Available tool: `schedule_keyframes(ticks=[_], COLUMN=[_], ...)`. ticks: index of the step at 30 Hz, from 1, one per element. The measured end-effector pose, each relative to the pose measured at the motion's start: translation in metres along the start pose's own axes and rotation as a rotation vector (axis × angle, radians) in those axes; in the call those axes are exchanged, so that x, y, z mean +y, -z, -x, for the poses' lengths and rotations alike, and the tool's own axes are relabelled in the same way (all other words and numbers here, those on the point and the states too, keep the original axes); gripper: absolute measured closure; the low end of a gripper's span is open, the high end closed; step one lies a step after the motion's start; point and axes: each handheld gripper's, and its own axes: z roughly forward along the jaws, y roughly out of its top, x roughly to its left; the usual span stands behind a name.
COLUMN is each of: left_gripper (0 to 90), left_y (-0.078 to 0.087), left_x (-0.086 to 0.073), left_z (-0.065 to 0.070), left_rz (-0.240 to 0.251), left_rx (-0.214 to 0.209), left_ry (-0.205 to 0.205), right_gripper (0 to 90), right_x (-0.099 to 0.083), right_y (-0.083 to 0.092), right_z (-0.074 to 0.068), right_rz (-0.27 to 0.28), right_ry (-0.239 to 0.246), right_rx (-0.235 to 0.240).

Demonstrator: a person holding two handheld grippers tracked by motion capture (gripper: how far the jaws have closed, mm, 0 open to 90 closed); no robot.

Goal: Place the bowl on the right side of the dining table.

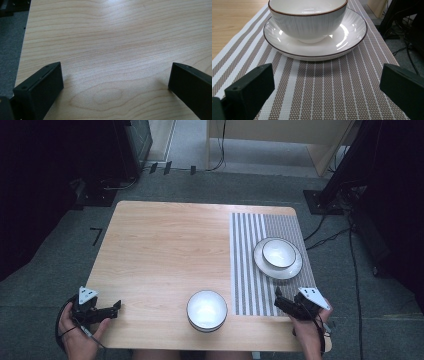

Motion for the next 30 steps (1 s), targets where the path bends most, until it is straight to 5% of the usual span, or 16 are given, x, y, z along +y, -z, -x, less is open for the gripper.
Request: schedule_keyframes(ticks=[30], left_gripper=[0.0], left_y=[0.0], left_x=[0.0], left_z=[-0.001], left_rz=[0.003], left_rx=[-0.006], left_ry=[0.003], right_gripper=[0.0], right_x=[-0.014], right_y=[0.026], right_z=[0.033], right_rz=[-0.021], right_ry=[-0.001], right_rx=[-0.015])
